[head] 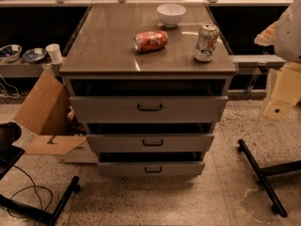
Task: Open top drawer
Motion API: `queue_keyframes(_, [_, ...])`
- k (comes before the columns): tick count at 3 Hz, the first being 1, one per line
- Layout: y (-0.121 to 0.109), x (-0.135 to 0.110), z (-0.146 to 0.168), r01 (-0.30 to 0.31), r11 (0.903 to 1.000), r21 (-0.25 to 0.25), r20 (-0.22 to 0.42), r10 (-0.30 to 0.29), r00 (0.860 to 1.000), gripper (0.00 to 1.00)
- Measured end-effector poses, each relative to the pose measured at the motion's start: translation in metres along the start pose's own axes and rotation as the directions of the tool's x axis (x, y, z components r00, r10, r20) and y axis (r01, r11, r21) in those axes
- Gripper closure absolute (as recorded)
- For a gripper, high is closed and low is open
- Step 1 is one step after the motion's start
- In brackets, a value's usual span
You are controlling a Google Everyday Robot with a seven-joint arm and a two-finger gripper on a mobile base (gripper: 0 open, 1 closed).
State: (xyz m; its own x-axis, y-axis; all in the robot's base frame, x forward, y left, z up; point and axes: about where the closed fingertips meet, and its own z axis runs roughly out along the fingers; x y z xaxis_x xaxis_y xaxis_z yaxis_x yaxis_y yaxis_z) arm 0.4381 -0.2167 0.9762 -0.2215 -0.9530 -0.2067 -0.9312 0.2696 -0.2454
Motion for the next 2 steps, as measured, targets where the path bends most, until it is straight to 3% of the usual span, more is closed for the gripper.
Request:
queue_keyframes(1, [0.0, 0.0, 0.0, 0.0, 1.0, 0.0, 0.0, 0.0, 1.0, 0.0])
queue_keyframes(2, [-0.001, -0.021, 0.019, 0.039, 0.9992, -0.009, -0.058, -0.039, 0.998, 0.0])
